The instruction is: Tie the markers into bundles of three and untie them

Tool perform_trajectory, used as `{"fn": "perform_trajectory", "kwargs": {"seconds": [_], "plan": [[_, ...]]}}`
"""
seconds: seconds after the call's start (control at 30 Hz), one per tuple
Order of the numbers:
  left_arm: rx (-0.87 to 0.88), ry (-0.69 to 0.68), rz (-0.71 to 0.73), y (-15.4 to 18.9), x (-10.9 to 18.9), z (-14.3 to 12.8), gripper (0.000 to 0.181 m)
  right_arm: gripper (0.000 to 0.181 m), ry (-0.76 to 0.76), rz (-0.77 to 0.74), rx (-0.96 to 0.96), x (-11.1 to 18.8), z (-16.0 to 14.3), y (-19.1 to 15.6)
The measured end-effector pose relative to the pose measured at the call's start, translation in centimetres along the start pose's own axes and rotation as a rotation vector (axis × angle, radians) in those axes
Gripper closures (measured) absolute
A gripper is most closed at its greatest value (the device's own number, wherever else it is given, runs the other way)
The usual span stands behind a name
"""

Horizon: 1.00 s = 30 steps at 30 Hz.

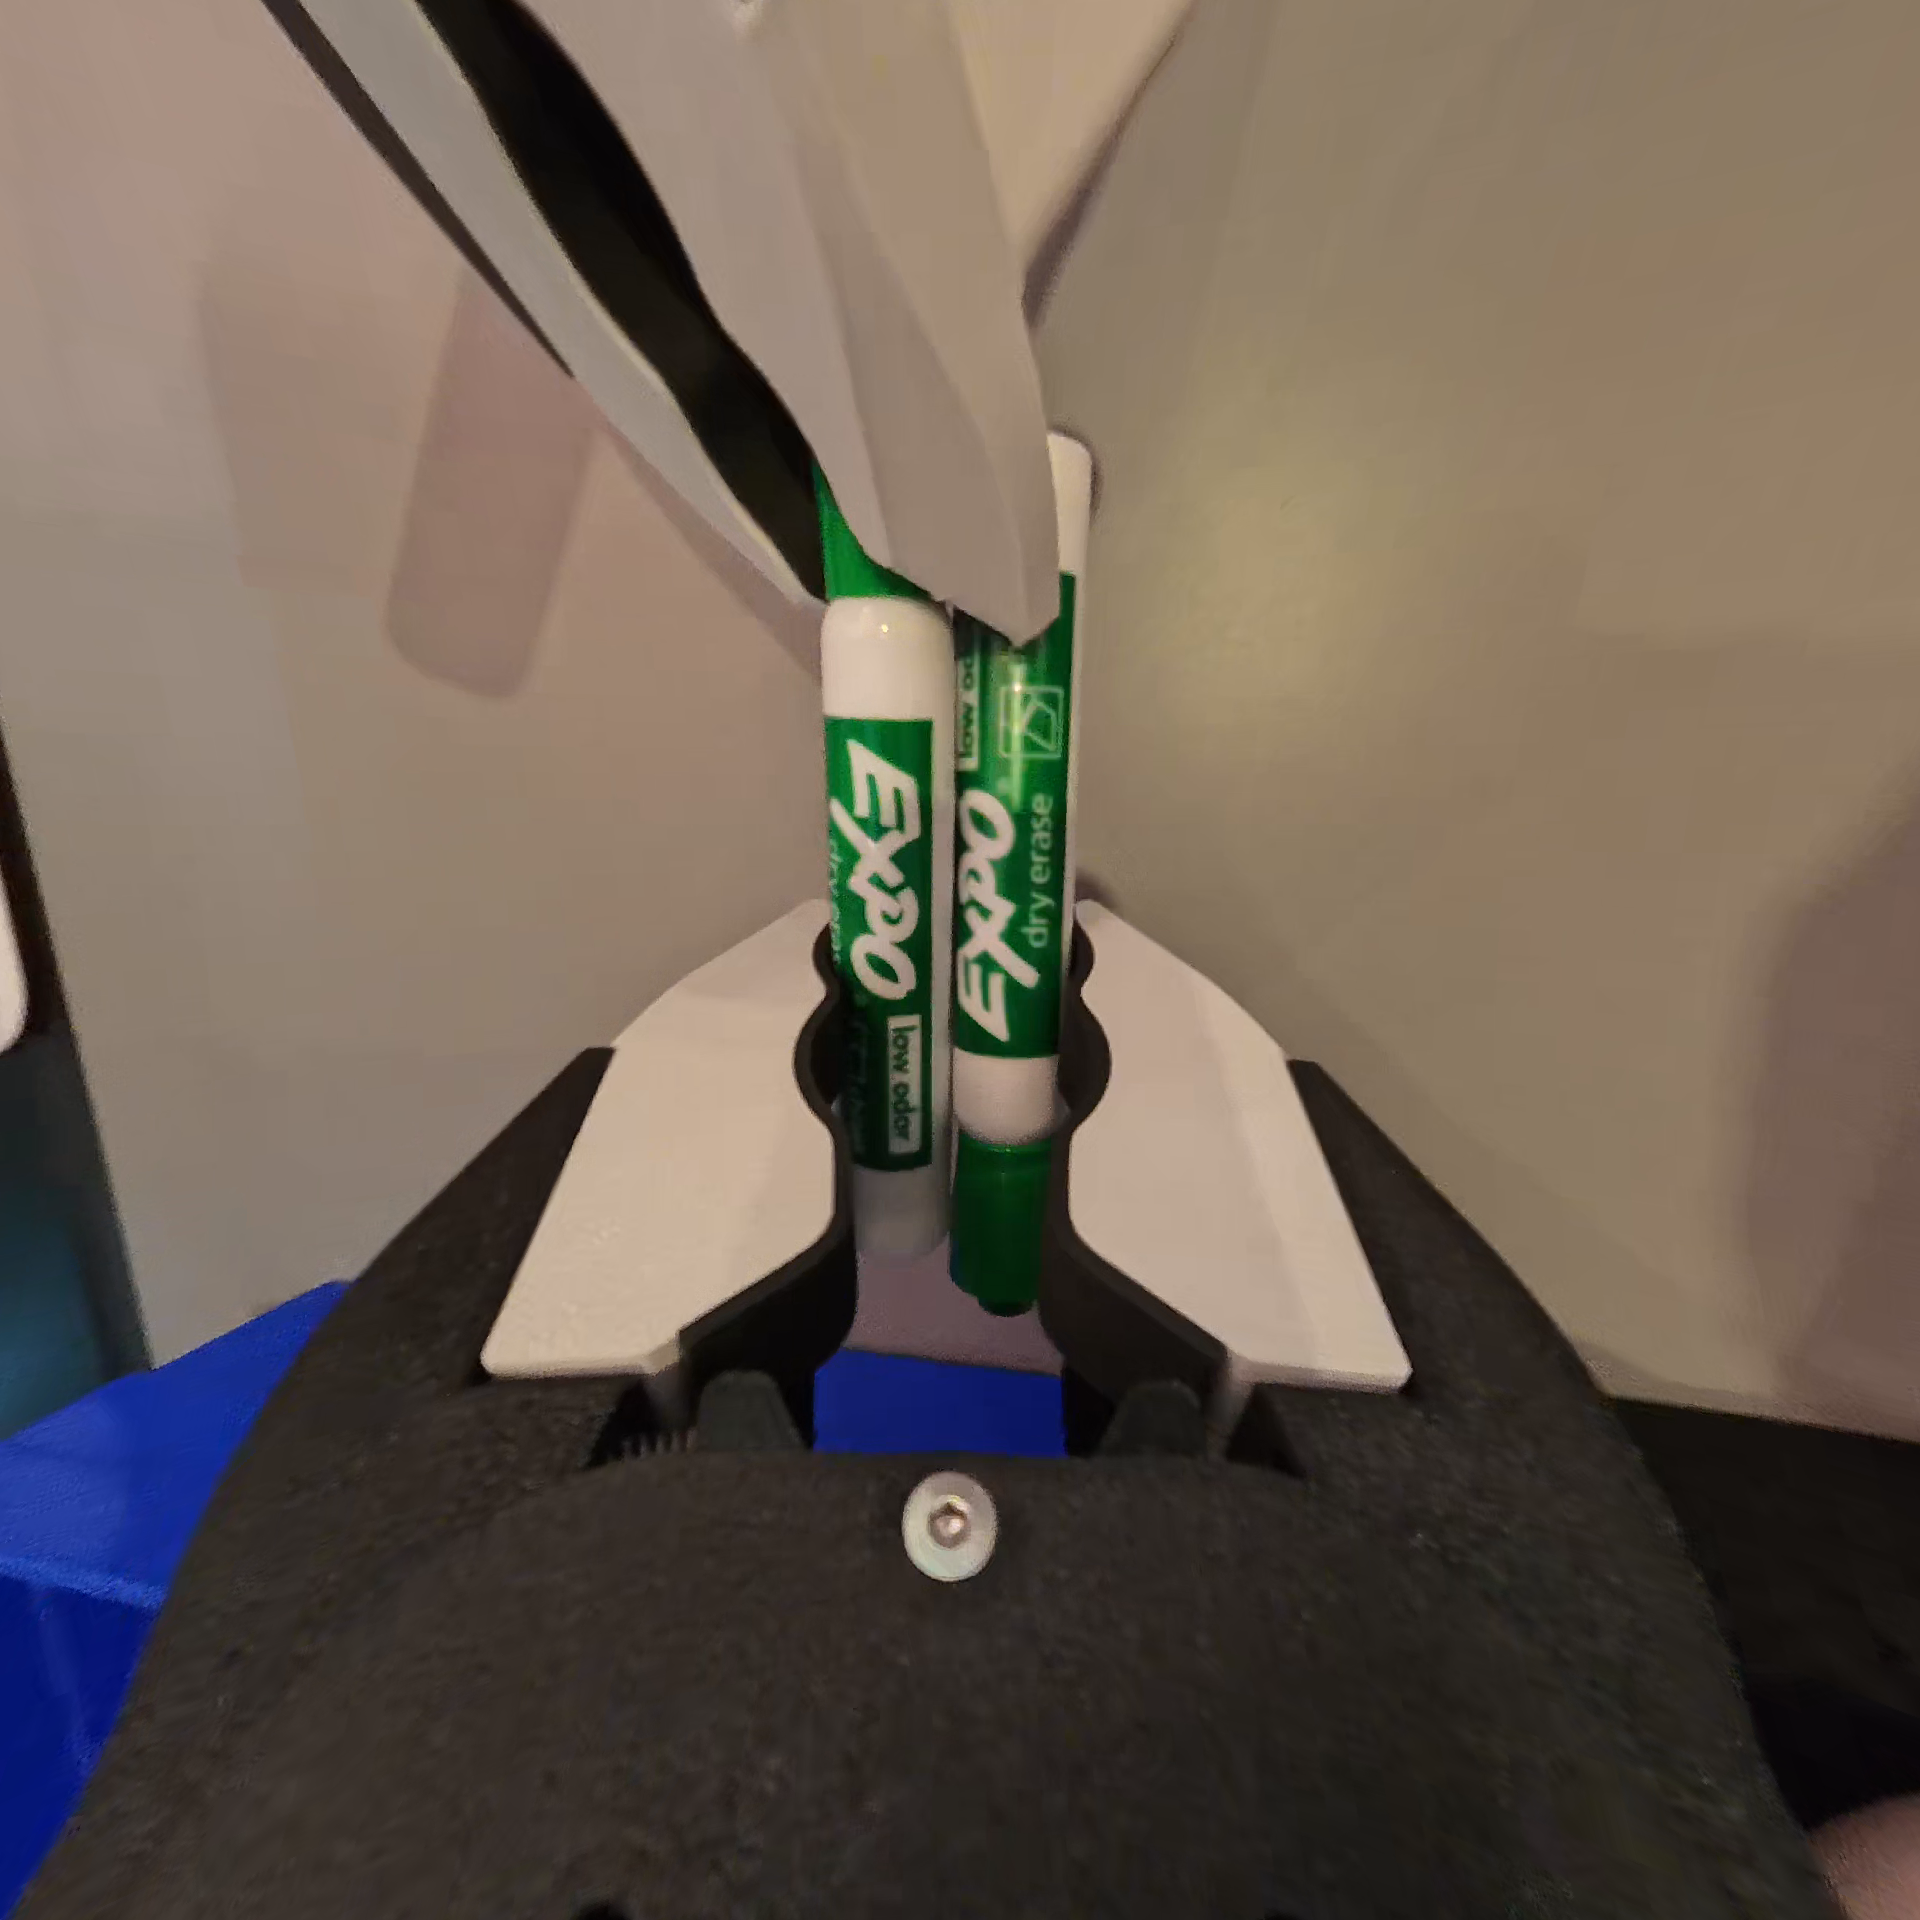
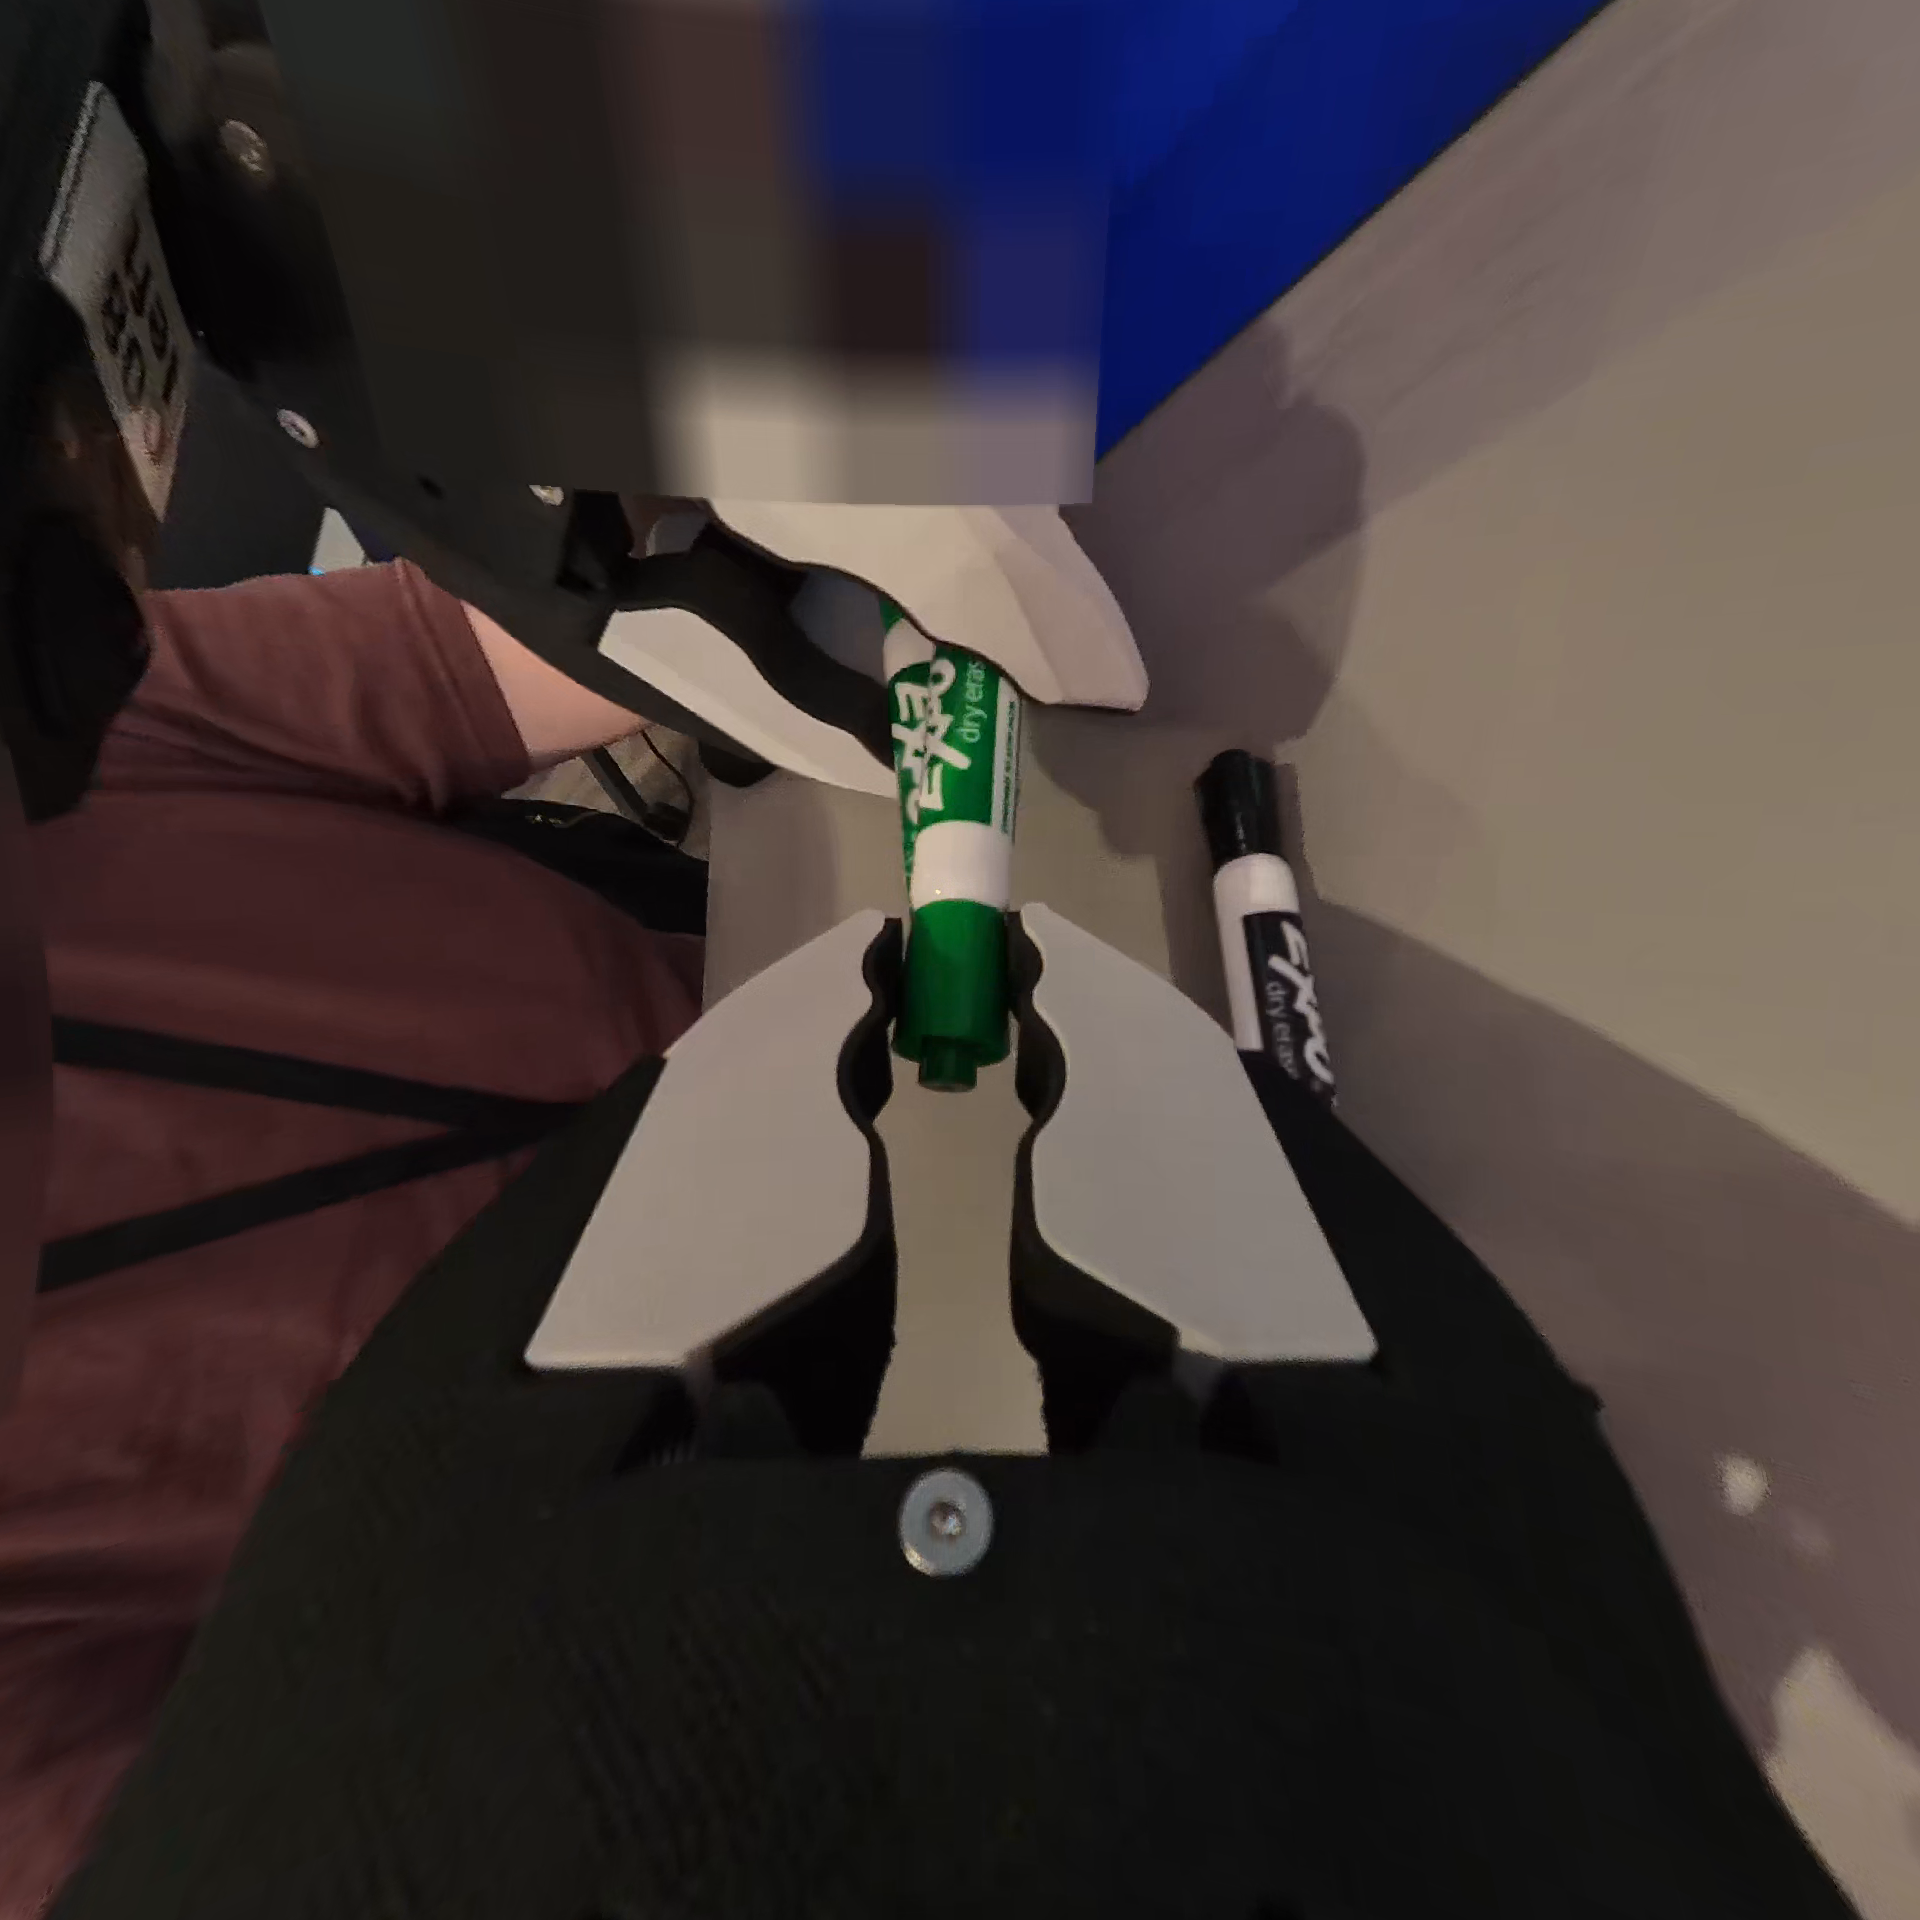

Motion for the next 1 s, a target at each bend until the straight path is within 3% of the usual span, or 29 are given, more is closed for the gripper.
{"fn": "perform_trajectory", "kwargs": {"seconds": [0.27, 0.43, 0.53, 0.73, 1.0], "plan": [[0.031, -0.055, 0.091, 2.7, 0.3, -0.3, 0.141, 0.161, -0.121, -0.129, 0.008, 0.5, -2.9, -1.4], [0.065, -0.084, 0.060, 2.7, -0.4, -0.1, 0.141, 0.161, -0.117, -0.193, -0.002, 3.5, -4.3, -2.4], [0.083, -0.109, 0.081, 2.6, -0.6, -0.6, 0.141, 0.161, -0.200, -0.307, -0.022, 5.4, -5.6, -2.3], [0.234, 0.010, 0.153, 2.2, 3.7, -1.9, 0.139, 0.161, -0.559, -0.419, 0.002, 5.9, -6.5, -3.0], [0.490, 0.069, 0.307, 3.6, 9.6, -8.5, 0.139, 0.160, -1.159, -0.704, 0.101, 5.5, -4.2, -2.8]]}}
Point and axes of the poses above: each gripper's, where its closed fingertips meet, x back along the fingers, z out of its top, y = z × x across the jaws, the point moved 2 cm from there along x, back along the fingers, and after that the axes turned 8 degrees about -y, right-handed, at the moved point
